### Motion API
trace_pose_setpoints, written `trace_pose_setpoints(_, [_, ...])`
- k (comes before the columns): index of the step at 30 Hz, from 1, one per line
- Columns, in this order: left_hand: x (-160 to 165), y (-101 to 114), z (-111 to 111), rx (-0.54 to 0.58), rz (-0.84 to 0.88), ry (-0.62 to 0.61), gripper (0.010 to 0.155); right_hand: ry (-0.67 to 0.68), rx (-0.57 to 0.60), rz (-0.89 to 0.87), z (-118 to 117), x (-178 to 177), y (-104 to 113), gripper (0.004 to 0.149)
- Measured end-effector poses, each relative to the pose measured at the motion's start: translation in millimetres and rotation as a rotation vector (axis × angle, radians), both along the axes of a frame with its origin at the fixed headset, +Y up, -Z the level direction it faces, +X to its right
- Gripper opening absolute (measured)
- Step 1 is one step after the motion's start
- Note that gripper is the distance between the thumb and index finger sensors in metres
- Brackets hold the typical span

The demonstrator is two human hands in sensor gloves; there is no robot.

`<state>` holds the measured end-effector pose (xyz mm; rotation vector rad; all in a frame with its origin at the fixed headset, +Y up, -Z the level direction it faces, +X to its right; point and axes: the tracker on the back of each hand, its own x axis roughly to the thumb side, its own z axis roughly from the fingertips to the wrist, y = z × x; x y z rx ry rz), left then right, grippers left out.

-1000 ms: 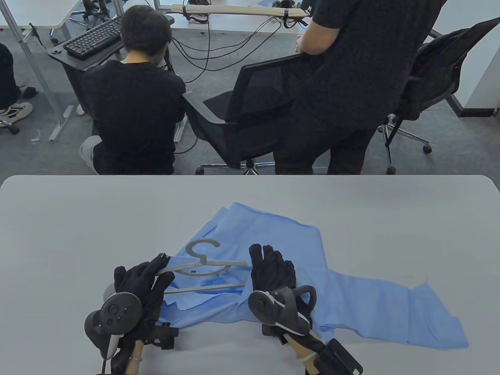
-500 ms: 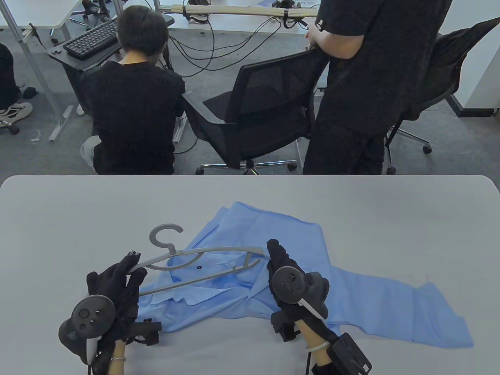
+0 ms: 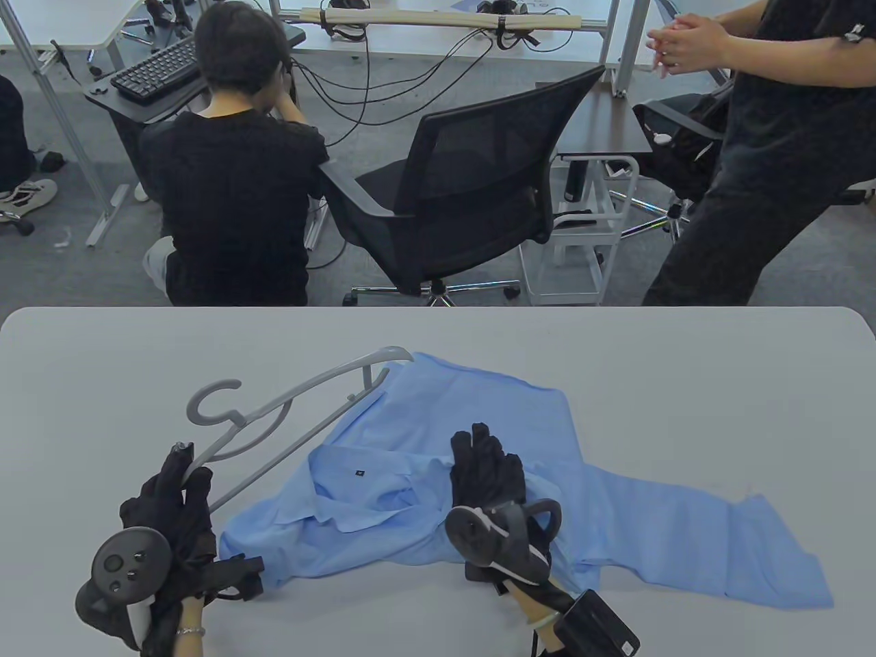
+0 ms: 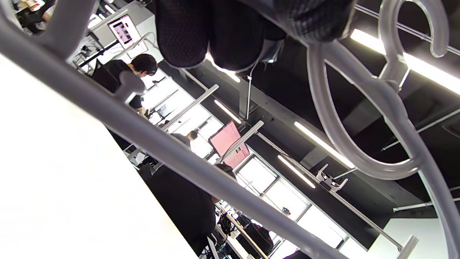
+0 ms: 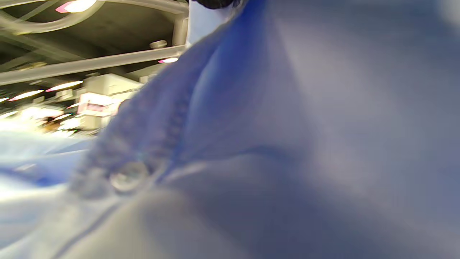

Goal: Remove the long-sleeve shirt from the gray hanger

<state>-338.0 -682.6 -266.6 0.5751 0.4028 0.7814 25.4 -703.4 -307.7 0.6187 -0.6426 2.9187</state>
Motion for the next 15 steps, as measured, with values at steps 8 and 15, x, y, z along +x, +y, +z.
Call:
trace_pose_setpoints(8, [-6,-7,1,0.015,0.186,-0.016,0.051,0.211,-0.064,0.218,21,-40,-30,0.05])
trace_pose_setpoints(15, [-6,-8,2,-0.024,0.171,-0.01,0.051,0.264,-0.485,0.27,7,-43,-60,0.067])
